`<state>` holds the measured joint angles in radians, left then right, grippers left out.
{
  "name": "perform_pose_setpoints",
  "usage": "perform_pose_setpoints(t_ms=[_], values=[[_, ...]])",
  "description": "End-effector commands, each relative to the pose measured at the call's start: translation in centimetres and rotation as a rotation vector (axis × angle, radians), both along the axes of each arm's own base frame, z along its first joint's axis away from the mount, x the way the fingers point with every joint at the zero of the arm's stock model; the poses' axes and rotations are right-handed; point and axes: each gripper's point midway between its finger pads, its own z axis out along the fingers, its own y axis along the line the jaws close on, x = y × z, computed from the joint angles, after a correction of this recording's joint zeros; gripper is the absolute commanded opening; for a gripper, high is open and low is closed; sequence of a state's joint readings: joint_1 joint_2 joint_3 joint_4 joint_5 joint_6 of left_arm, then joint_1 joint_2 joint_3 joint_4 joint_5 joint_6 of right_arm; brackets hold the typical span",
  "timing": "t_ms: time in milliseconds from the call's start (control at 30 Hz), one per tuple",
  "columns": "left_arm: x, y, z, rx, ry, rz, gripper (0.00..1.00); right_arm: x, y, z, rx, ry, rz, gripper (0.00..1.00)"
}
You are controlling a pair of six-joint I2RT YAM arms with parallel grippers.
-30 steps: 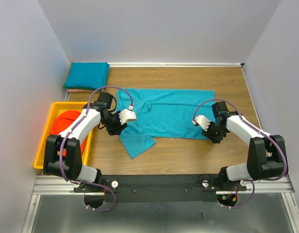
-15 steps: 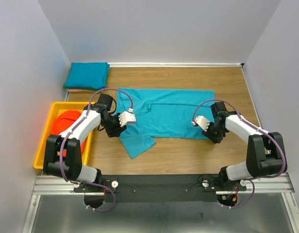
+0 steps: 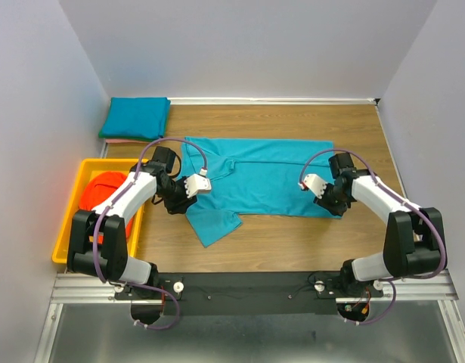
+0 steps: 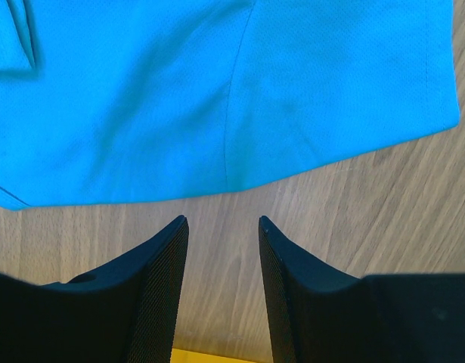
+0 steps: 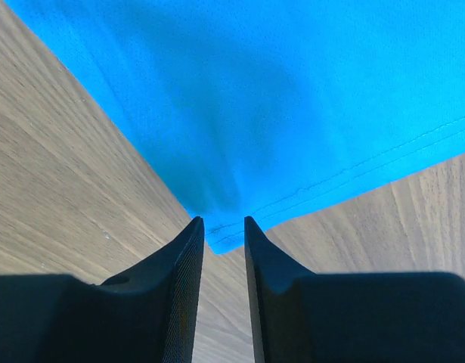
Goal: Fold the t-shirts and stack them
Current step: Fold the tshirt
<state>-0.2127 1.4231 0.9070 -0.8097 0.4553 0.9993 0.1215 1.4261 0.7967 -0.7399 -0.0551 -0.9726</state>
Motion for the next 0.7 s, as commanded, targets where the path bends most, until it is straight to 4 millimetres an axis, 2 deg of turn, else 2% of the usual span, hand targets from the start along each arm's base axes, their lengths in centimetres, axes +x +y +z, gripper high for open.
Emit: perform_pose_setpoints(t_ms=[0,433,600,667], values=[[0.6,-0.2,0.7,-0.007,-0.028,-0.007,0.50,0.1,0.1,0.6,-0.001,-0.003,0.038,0.35],[0.6,0.0,0.5,0.008,-0.021,-0.008,0.50,-2.1,-0.2,-2.2,-0.014,0.092,0.047,0.38],[0.6,0.3,0.3,0.023,-0.024,-0.012,0.50,-1.8,-0.4,-2.9,-0.023,0.084,0.041,0.39],[0.4,0.4,0.1,0.031,-0.020,-0.017,0.50,-1.4,-0.4,-3.1,-0.022,0.072,0.033,0.36]])
